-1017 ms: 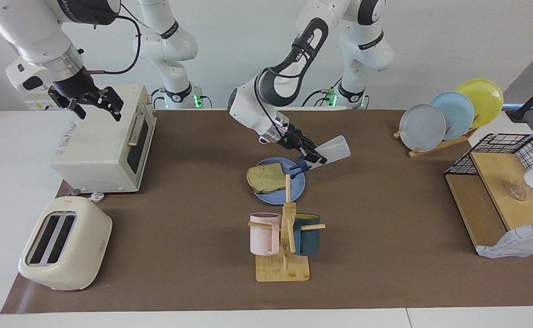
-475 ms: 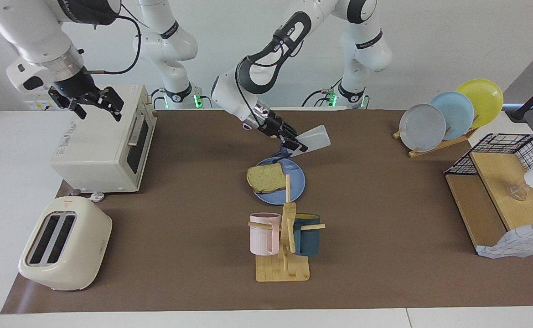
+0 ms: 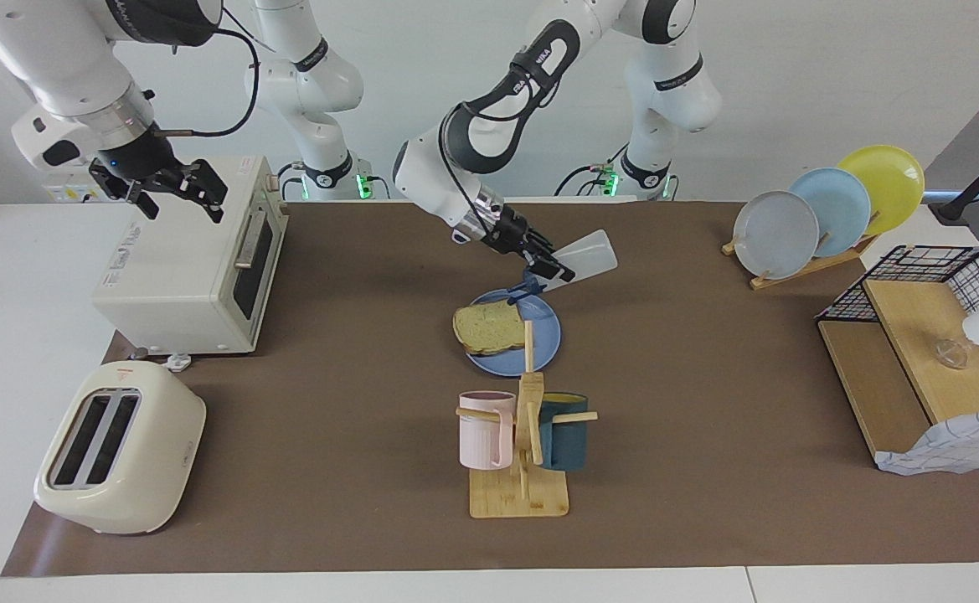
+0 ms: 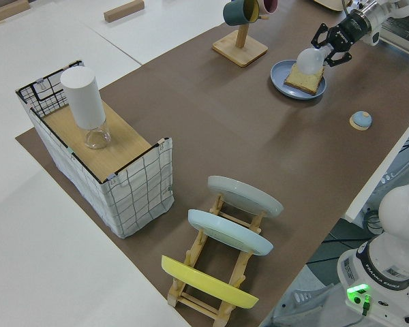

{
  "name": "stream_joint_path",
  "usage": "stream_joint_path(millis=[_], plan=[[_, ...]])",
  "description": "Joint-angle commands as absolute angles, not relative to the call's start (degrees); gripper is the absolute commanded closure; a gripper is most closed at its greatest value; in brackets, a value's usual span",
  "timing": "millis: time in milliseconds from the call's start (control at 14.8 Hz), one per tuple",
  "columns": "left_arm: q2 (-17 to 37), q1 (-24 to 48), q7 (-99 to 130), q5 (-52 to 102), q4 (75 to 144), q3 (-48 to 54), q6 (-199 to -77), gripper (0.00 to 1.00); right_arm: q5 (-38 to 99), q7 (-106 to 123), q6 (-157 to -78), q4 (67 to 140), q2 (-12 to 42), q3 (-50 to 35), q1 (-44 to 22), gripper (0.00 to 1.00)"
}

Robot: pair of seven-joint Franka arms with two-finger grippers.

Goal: Put bread on plate and add seasoning

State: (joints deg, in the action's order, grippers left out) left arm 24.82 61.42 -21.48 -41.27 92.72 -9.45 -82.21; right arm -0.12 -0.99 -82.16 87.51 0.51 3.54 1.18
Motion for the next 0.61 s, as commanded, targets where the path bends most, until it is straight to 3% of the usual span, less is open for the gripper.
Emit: stream_joint_path(millis=[0, 542], plan=[[25.8, 57.5, -21.4, -42.9, 91.9, -9.4, -84.4, 0.98, -0.4, 0.1, -83.2, 89.2, -0.7, 3.1, 1.8, 0.0], [25.9, 55.7, -21.5, -44.6, 92.2, -9.1, -85.9, 0.98, -0.4, 0.1, -83.3, 89.2, -0.7, 3.1, 1.8, 0.0]])
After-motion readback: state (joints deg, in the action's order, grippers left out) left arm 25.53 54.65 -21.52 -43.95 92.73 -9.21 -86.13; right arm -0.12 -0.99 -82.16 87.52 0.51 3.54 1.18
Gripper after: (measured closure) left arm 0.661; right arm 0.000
